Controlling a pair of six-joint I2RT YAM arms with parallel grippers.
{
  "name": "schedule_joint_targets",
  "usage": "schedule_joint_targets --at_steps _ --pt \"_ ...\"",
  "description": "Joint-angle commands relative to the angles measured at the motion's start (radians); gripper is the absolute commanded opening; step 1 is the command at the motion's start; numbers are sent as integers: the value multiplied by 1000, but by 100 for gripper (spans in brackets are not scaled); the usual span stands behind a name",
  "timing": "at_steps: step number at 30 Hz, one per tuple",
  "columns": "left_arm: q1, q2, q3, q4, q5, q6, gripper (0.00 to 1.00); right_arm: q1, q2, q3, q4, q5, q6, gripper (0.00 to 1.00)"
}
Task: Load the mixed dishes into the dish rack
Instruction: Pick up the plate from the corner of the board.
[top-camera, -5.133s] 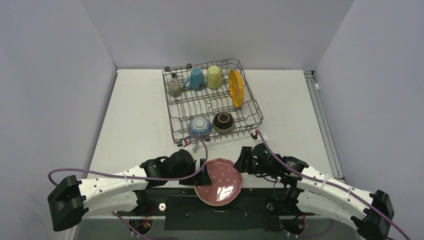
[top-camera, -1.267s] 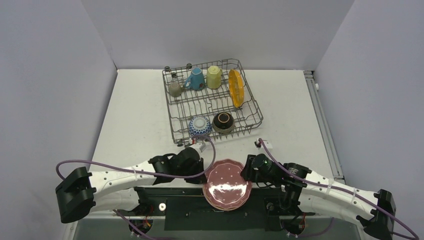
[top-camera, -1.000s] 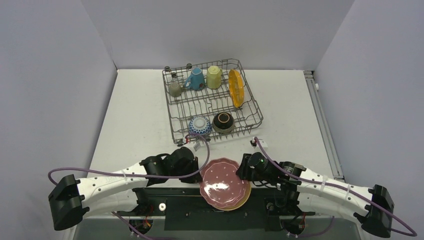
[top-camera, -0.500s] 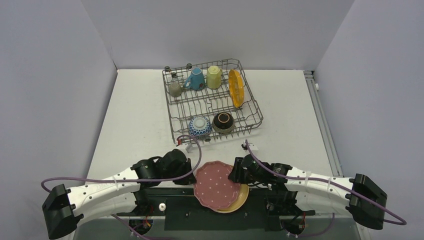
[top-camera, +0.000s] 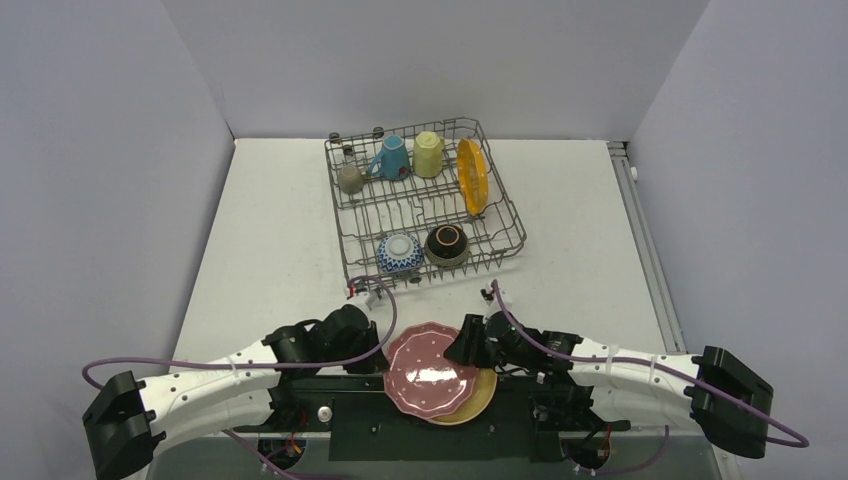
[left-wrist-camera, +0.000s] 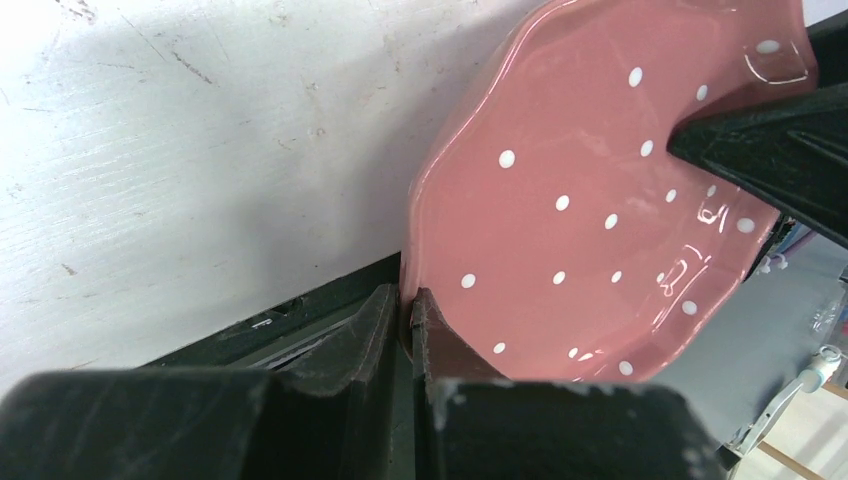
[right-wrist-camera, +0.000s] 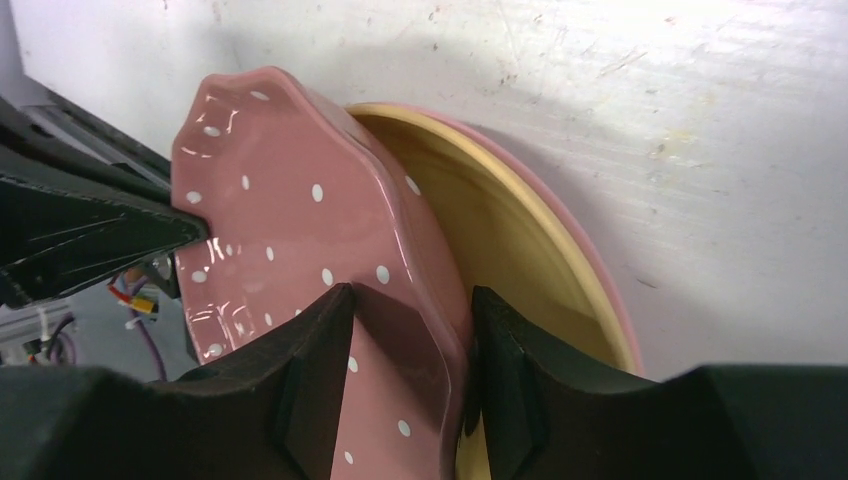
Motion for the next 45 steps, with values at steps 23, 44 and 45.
schedule_joint_targets --at_steps 23,44,45 --pt "-3 16 -56 148 9 -48 0 1 -46 -175 346 -170 147 14" --pt "2 -36 52 20 -51 -15 4 -25 -257 -130 316 -140 157 0" --pt "3 -41 59 10 -55 -12 6 -27 -270 -125 311 -138 158 0"
